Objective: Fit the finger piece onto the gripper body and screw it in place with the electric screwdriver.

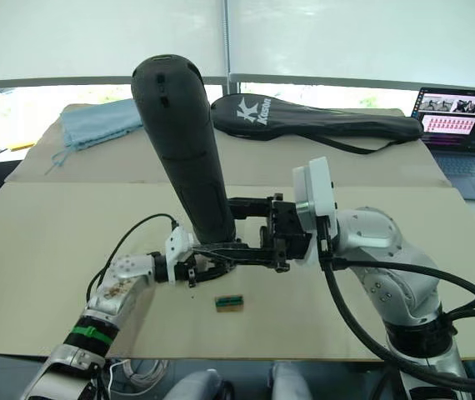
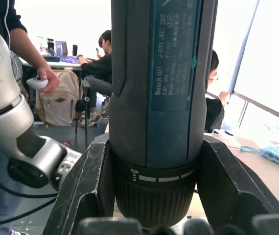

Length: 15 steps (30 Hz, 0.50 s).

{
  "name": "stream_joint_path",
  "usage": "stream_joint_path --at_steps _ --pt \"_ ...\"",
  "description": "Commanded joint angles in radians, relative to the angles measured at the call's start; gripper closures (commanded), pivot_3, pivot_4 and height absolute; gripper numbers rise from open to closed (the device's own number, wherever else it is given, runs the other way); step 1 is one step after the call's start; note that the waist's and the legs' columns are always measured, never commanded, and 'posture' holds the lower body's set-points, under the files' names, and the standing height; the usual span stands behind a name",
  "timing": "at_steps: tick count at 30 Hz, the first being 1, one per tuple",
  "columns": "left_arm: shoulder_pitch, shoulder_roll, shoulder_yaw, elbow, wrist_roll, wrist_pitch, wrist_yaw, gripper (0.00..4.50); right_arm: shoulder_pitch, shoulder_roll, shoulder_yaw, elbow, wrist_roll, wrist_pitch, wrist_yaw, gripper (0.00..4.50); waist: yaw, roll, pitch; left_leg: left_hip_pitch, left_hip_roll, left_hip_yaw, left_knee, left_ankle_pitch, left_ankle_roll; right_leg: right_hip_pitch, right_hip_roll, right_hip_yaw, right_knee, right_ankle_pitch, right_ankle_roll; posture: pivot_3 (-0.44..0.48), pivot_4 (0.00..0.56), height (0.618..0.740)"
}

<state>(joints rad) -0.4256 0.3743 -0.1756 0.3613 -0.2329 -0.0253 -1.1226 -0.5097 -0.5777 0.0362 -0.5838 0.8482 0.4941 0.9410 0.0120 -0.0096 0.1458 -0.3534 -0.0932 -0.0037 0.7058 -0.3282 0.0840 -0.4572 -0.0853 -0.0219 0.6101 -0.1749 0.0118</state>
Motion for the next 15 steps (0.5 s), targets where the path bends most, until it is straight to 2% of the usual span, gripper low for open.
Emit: stream_joint_path --at_steps 1,7,11,15 --pt "-0.030 0.001 -0.029 0.077 0.008 -0.050 -0.098 2.19 -0.001 -0.016 -0.048 -0.049 0.044 0.002 -0.008 2.58 0.000 0.000 0.000 0.000 0.000 0.000 0.000 0.000 0.000 0.000 0.000 0.000 0.000 0.000 0.000 0.000 0.150 0.740" --pt "-0.092 -0.018 -0.055 0.207 0.052 -0.115 -0.155 2.19 0.000 -0.029 -0.052 -0.052 0.055 0.009 -0.012 2.58 0.002 0.000 0.000 0.000 0.000 0.000 0.001 0.000 0.000 0.000 0.000 -0.001 0.000 0.000 0.000 0.000 0.150 0.740" --pt "-0.119 -0.027 -0.043 0.273 0.084 -0.151 -0.105 2.19 0.000 -0.034 -0.054 -0.055 0.058 0.014 -0.016 2.58 0.006 0.000 0.000 0.000 0.000 -0.001 0.003 -0.001 0.001 0.001 -0.001 -0.001 0.000 0.000 0.000 0.000 0.150 0.740" --pt "-0.106 -0.033 -0.027 0.272 0.067 -0.163 -0.117 2.19 -0.001 -0.039 -0.057 -0.055 0.060 0.015 -0.019 2.58 0.010 0.000 0.000 0.000 0.000 -0.001 0.006 -0.001 0.002 0.003 -0.002 -0.001 0.000 0.001 0.001 0.000 0.150 0.740"
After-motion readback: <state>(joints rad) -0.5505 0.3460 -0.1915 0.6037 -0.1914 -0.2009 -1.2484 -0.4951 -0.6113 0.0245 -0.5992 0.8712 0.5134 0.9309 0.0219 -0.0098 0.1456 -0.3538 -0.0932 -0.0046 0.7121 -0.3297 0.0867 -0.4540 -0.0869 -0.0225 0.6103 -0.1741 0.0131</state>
